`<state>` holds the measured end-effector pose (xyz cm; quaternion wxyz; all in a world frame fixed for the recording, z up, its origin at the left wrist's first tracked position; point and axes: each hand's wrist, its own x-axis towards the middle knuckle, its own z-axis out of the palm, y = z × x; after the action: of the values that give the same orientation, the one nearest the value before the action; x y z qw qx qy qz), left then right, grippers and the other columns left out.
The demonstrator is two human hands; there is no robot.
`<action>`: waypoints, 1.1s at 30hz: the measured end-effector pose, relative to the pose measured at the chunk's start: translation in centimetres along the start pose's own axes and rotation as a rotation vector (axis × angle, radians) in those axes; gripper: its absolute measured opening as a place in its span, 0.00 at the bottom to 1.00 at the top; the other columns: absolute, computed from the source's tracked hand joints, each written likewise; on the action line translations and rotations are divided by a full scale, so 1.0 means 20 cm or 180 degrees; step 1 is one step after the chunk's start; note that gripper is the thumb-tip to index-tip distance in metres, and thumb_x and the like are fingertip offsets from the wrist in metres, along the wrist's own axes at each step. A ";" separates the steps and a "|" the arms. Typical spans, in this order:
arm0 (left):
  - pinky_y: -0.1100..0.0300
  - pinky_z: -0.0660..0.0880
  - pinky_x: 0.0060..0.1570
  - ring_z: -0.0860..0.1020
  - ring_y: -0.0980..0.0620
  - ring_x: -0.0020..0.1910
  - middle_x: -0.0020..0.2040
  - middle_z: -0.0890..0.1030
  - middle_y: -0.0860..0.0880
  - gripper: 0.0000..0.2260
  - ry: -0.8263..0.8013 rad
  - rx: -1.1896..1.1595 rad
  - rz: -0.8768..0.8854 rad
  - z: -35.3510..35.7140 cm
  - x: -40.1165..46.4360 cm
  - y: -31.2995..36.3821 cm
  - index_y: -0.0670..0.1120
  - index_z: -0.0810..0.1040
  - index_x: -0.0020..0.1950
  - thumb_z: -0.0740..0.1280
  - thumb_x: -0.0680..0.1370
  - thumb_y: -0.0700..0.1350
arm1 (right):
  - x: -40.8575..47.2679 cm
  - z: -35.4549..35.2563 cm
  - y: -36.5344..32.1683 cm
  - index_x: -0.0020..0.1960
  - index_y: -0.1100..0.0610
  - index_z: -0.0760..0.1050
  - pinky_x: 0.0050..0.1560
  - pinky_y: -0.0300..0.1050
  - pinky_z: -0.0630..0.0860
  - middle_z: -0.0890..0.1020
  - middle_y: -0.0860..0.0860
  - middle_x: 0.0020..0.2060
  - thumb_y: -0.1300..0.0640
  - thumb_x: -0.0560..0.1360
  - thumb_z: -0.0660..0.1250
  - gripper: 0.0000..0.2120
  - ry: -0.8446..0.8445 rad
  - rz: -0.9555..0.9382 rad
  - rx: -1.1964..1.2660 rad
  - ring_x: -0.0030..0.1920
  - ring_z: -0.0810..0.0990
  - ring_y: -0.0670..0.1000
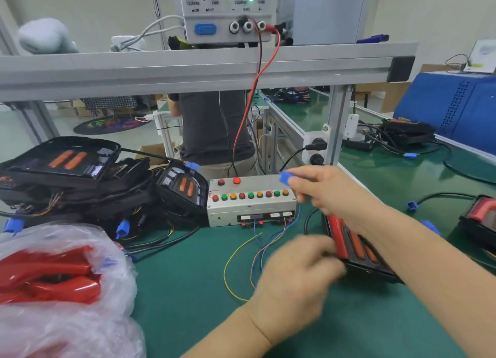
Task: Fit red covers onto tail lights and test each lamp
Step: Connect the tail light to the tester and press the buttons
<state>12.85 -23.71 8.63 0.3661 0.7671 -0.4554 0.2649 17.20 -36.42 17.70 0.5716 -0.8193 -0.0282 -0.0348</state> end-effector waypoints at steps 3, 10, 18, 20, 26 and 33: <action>0.55 0.71 0.52 0.74 0.51 0.52 0.49 0.77 0.51 0.07 -0.0029 0.0333 -0.1697 -0.06 0.02 -0.15 0.48 0.78 0.51 0.65 0.74 0.39 | -0.03 -0.05 0.08 0.55 0.47 0.80 0.28 0.27 0.64 0.77 0.42 0.25 0.59 0.77 0.68 0.10 0.0284 -0.0308 -0.0261 0.25 0.71 0.38; 0.55 0.73 0.55 0.77 0.47 0.58 0.57 0.80 0.48 0.21 -0.1690 0.0325 -0.2868 0.09 0.12 -0.25 0.47 0.74 0.65 0.69 0.74 0.52 | -0.08 0.00 0.17 0.53 0.44 0.69 0.40 0.38 0.69 0.81 0.54 0.36 0.57 0.75 0.70 0.14 0.0269 -0.0619 -0.1016 0.33 0.72 0.50; 0.66 0.68 0.25 0.72 0.55 0.25 0.35 0.78 0.45 0.14 -0.0204 -0.1670 -0.3886 -0.17 0.13 -0.38 0.38 0.80 0.52 0.59 0.75 0.27 | -0.13 0.00 0.20 0.47 0.48 0.75 0.39 0.43 0.70 0.82 0.51 0.32 0.55 0.76 0.70 0.04 0.0540 -0.0643 -0.1452 0.34 0.75 0.51; 0.68 0.63 0.24 0.67 0.57 0.24 0.31 0.77 0.48 0.12 0.0247 -0.2014 -0.3710 -0.27 0.12 -0.39 0.41 0.83 0.47 0.63 0.74 0.28 | -0.13 0.01 0.19 0.44 0.51 0.78 0.33 0.38 0.67 0.80 0.48 0.30 0.53 0.77 0.67 0.04 0.0334 -0.0630 -0.1647 0.29 0.72 0.44; 0.71 0.65 0.26 0.70 0.60 0.25 0.30 0.80 0.51 0.08 0.0438 -0.2058 -0.3085 -0.41 0.09 -0.37 0.44 0.82 0.41 0.69 0.73 0.31 | -0.09 0.06 0.14 0.38 0.54 0.80 0.29 0.37 0.61 0.70 0.47 0.27 0.48 0.82 0.57 0.20 -0.0606 -0.0291 -0.1604 0.25 0.63 0.44; 0.73 0.70 0.34 0.77 0.61 0.31 0.35 0.83 0.49 0.07 0.0352 -0.2043 -0.2773 -0.40 0.07 -0.36 0.39 0.83 0.43 0.70 0.71 0.29 | -0.08 0.09 0.14 0.37 0.53 0.80 0.33 0.27 0.66 0.75 0.36 0.23 0.48 0.82 0.58 0.20 -0.0596 -0.0176 -0.1117 0.27 0.71 0.35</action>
<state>19.37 -15.70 11.97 0.6812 0.7194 -0.1335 -0.0237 15.97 -35.79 14.37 0.4138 -0.9049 -0.0973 0.0214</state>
